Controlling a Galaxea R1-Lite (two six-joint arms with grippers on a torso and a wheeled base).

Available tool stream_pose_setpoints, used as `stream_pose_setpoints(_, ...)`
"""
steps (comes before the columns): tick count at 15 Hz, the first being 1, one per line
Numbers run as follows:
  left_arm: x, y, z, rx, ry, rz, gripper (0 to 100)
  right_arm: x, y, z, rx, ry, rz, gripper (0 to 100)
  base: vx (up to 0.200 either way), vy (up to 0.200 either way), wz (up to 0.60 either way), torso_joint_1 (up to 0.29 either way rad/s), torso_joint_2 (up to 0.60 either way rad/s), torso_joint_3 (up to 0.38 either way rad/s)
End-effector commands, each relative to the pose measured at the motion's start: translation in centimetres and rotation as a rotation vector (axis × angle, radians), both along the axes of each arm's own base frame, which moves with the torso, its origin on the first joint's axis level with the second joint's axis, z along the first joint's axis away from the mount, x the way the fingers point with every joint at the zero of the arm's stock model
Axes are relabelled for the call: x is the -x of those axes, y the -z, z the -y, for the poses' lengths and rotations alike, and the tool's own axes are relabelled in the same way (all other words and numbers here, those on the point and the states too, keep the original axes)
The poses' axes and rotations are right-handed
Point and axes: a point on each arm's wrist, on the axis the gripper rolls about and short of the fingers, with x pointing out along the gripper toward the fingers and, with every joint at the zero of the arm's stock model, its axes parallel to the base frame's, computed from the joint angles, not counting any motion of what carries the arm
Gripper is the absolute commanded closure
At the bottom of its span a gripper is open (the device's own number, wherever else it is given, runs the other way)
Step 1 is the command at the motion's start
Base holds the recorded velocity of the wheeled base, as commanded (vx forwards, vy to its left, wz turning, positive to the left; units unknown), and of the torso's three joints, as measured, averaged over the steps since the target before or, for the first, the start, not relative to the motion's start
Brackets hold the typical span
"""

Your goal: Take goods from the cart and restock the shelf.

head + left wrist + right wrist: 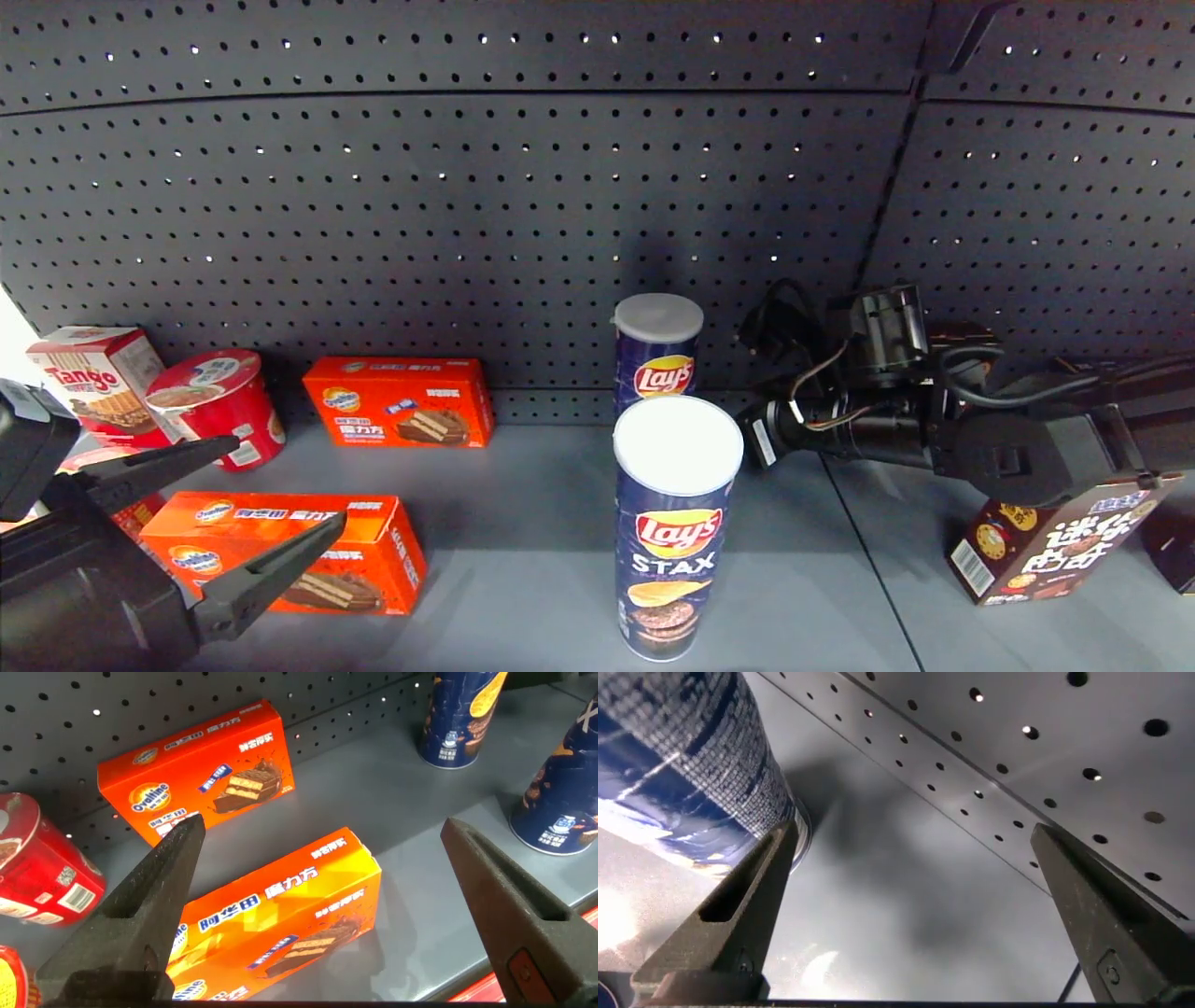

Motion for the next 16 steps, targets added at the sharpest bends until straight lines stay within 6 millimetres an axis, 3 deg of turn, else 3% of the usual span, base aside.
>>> stream_pose_setpoints(1,0.0,0.0,0.0,0.0,-0.001,0.0,0,1.1,-2.1,0.5,-0.032,-0.001,0.051,0,0.0,0.0,0.0,0.0,0.0,0.0)
stream_pose_setpoints(4,0.0,0.0,0.0,0.001,-0.001,0.002,0,3.1,-5.4,1.8,-0.079,0.003,0.126,0,0.0,0.0,0.0,0.0,0.0,0.0)
stream_pose_setpoints(10,0.6,-0.3,-0.2,0.006,-0.011,0.03,0,9.1,-10.5,6.9,-0.178,0.066,0.28,0,0.0,0.0,0.0,0.0,0.0,0.0)
stream_pose_setpoints(13,1.6,-0.8,-0.7,0.01,-0.044,0.077,0,12.9,-11.1,10.5,-0.199,0.134,0.341,0,0.0,0.0,0.0,0.0,0.0,0.0)
stream_pose_setpoints(16,3.6,-0.5,-2.4,0.011,-0.196,0.141,0,17.0,-10.7,14.1,-0.208,0.241,0.405,0,0.0,0.0,0.0,0.0,0.0,0.0)
